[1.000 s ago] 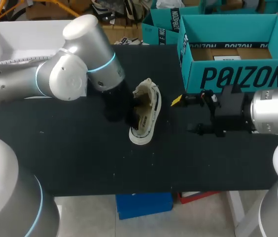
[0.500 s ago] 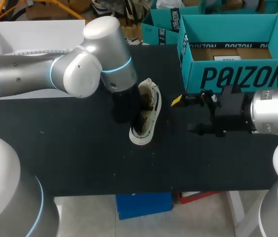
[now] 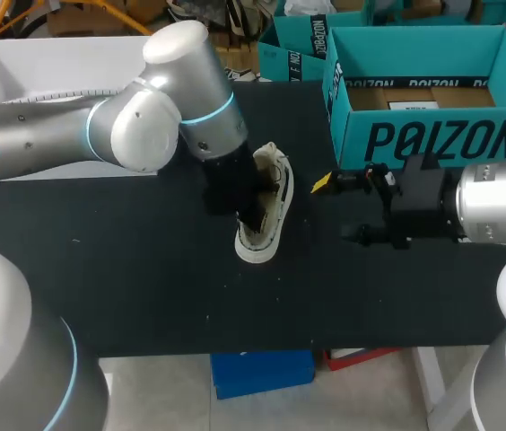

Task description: Take the shoe out of the shoebox, open the shoe tongue, remove and reinsert the insole, then place the shoe into the shoebox

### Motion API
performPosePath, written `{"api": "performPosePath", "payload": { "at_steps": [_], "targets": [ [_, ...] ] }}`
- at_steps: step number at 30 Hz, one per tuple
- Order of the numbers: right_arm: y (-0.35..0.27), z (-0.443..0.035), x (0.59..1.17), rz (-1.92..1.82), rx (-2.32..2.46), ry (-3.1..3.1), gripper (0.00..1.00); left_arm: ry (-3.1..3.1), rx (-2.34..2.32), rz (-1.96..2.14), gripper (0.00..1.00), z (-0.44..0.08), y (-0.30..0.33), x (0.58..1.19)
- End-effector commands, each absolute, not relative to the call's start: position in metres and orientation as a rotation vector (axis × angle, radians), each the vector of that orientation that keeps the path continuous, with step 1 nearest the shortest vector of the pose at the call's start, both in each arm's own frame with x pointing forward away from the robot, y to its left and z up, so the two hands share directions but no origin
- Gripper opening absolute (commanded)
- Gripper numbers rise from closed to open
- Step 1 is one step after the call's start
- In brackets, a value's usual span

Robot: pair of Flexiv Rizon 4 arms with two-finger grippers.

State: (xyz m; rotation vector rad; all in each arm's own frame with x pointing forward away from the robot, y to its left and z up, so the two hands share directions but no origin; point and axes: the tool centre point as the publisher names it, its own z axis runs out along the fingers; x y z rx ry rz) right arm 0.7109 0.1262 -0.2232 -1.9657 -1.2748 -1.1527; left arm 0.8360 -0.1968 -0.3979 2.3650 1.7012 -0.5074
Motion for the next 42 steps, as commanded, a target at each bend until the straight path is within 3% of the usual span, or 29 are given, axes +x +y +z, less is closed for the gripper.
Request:
{"api": "performPosePath", "payload": {
  "at_steps": [1,21,42],
  "targets": [
    [0.127,-0.223,0.711,-1.152,-1.968,-1.275,1.0,1.684,2.337,-0.498,0.0,-0.365,-0.178,0.832],
    [0.127,-0.223,0.711,-1.152,-1.968,-1.275,1.0,1.749,2.159,-0.451,0.0,-0.316,-0.138,0.855],
    [0.127,-0.223,0.711,-1.152,-1.968,-1.275,1.0,2.047,1.375,-0.768,0.0,-0.297,-0.16,0.938]
  ]
}}
